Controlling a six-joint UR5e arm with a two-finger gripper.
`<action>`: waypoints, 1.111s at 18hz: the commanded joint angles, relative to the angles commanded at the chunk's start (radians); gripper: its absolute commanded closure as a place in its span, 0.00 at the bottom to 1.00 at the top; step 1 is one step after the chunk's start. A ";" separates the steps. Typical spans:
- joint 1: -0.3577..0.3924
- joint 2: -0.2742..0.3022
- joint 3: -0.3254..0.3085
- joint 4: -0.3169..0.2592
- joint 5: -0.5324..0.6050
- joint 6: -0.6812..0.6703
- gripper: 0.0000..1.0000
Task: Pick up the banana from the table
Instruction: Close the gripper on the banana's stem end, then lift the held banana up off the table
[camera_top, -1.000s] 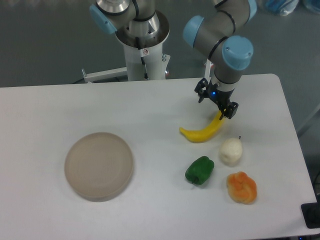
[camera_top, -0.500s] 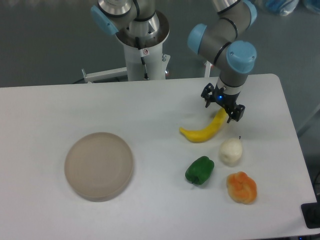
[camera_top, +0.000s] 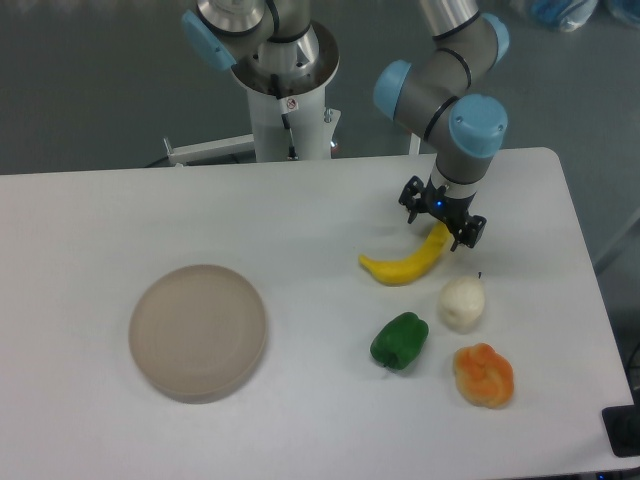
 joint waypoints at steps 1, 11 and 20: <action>-0.002 0.000 0.000 0.000 0.000 -0.008 0.58; 0.000 0.075 0.038 -0.031 0.009 0.000 1.00; -0.080 0.137 0.288 -0.330 0.003 -0.002 1.00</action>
